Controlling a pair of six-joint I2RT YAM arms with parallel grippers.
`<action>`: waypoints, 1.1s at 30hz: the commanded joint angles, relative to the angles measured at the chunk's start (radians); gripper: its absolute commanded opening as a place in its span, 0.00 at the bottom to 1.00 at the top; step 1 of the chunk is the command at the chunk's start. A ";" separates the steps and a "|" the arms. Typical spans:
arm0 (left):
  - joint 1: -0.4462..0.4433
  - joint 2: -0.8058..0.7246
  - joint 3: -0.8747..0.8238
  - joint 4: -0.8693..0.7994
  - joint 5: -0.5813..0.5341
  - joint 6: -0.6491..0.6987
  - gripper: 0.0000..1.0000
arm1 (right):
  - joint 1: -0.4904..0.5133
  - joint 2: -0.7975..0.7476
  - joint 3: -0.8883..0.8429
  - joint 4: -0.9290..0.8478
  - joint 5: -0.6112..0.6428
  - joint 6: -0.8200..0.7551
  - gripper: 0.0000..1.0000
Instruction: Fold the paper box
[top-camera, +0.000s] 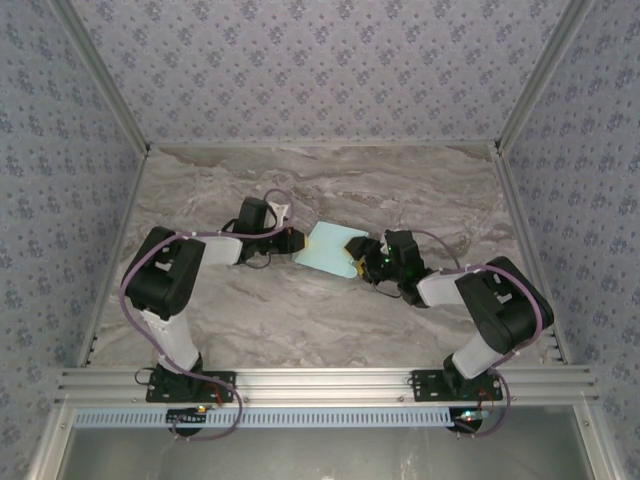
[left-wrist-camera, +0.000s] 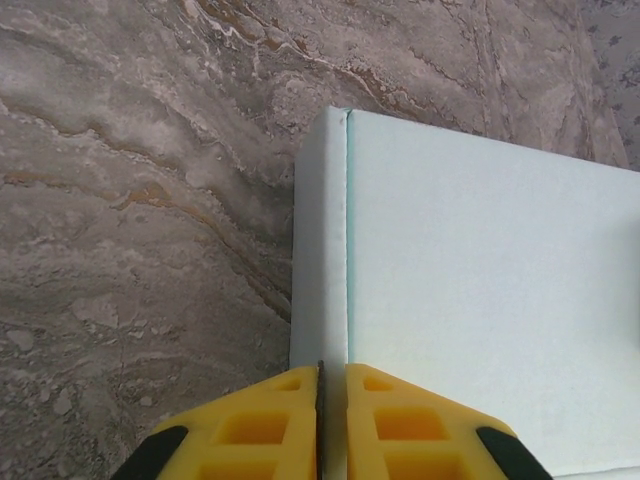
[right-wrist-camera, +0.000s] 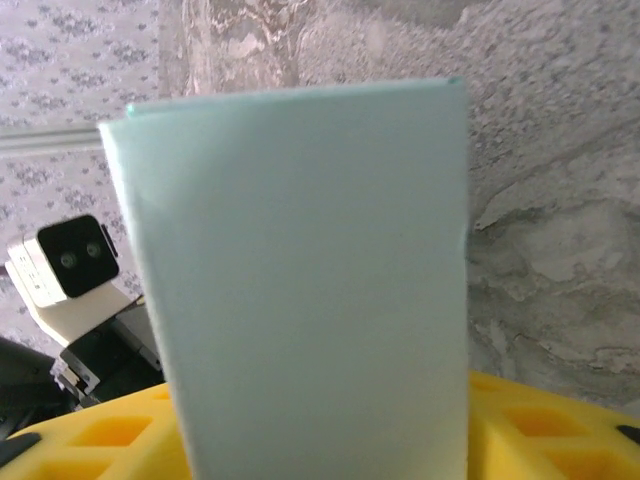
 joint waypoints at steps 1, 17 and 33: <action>-0.001 0.017 -0.049 -0.088 -0.002 0.006 0.12 | 0.010 0.005 0.031 0.014 0.027 0.006 0.55; -0.022 -0.437 -0.369 0.280 -0.084 0.143 0.64 | -0.065 -0.178 0.088 -0.360 -0.210 -0.041 0.43; -0.448 -0.646 -0.574 0.437 -0.578 1.127 0.99 | -0.185 -0.263 0.289 -0.952 -0.497 -0.166 0.45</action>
